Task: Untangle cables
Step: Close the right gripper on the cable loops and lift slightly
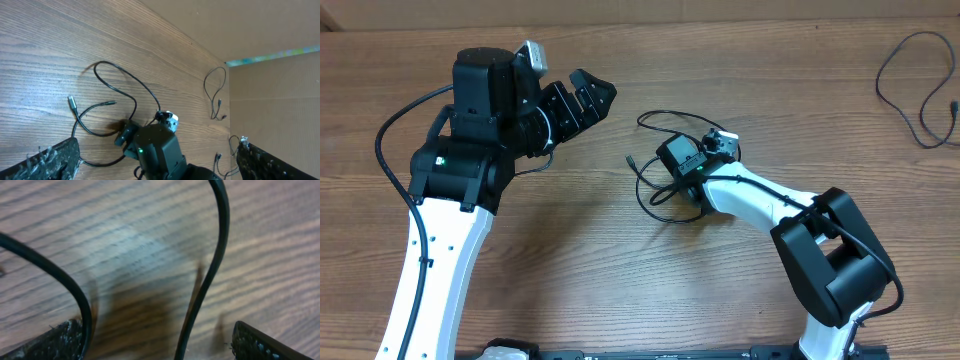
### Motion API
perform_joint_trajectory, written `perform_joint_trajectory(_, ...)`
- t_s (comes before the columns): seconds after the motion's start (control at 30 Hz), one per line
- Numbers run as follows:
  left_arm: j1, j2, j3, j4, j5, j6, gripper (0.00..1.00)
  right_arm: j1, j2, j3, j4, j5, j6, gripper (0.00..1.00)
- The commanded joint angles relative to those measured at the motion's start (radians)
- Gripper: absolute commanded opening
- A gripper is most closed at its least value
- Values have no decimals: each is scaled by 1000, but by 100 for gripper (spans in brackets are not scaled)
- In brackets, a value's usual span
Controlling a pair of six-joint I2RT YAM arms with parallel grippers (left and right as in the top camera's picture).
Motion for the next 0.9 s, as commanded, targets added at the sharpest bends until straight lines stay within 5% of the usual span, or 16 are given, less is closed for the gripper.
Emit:
perform_joint_trajectory(0.0,-6,2,16,3,-2,22,99,-39,9,-9,-46,-186,126,96)
perform_joint_trajectory(0.3,-6,2,16,3,-2,22,99,-76,10,-21,-29,-537,258,87)
perform_joint_trajectory(0.47,-6,2,16,3,-2,22,99,-76,13,-29,-24,-523,294,47)
perform_joint_trajectory(0.6,-6,2,16,3,-2,22,99,-92,16,-29,-20,-448,294,5)
perform_joint_trajectory(0.87,-6,2,16,3,-3,22,100,-202,-1,-1,-7,-357,238,4)
